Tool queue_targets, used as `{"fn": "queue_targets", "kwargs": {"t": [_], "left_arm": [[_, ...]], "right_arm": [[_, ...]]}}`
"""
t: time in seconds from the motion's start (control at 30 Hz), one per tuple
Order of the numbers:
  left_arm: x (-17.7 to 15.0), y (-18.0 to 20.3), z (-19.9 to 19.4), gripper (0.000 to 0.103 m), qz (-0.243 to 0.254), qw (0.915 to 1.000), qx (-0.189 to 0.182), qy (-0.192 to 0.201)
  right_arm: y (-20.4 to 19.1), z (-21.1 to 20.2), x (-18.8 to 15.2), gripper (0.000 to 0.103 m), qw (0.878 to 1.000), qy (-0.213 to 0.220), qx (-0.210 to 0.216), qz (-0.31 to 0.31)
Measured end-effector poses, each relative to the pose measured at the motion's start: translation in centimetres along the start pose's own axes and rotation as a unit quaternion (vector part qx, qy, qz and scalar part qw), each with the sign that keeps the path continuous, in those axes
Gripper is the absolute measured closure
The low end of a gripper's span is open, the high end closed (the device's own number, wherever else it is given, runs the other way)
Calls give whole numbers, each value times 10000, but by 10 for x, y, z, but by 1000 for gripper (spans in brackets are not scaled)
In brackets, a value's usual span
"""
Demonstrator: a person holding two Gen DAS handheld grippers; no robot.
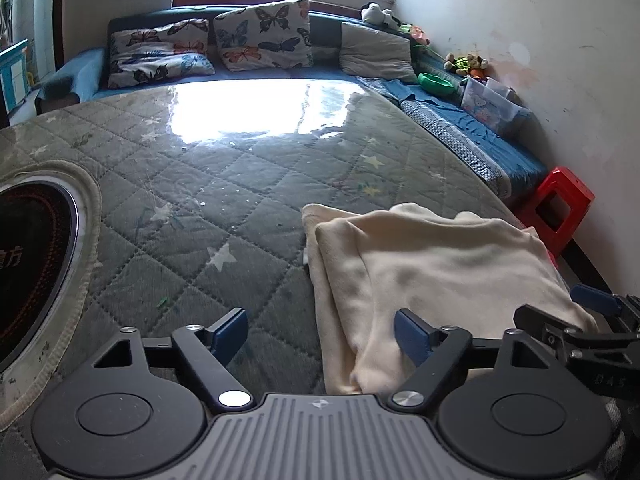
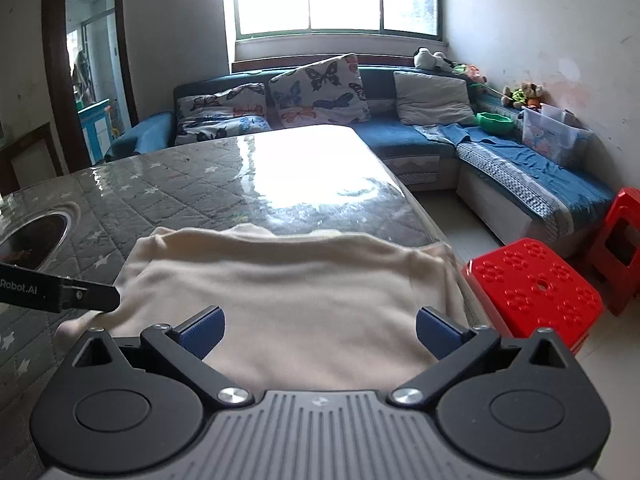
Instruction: Fold clothes
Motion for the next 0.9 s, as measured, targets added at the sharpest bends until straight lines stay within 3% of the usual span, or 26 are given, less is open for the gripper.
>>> {"fn": "queue_targets", "kwargs": {"t": [0.23, 0.47, 0.6, 0.8, 0.9], "left_arm": [[-12, 3, 1, 16, 163, 9999, 58, 2], [-14, 4, -9, 15, 242, 9995, 102, 161], [-18, 3, -8, 15, 299, 9993, 161, 171], [-22, -4, -4, 13, 242, 9994, 214, 99], [-22, -4, -6, 13, 250, 9994, 197, 142]], "right_arm": [[-5, -6, -23, 0, 9998, -56, -207, 4], [-9, -21, -21, 0, 9993, 157, -313, -114], [-12, -27, -22, 0, 9993, 320, -158, -129], [-8, -16, -39, 0, 9999, -64, 78, 45], [-9, -23, -35, 0, 9999, 49, 90, -4]]}}
Point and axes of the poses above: each gripper's, at about its wrist camera, not at the fingertips, and z roughly the way its jaws point, y to its right, x to its top, the point moved 3 cm from there along z, roughly the way its jaws point, and after that the axes turned 6 degrees about -z, right-handed, at the moved point
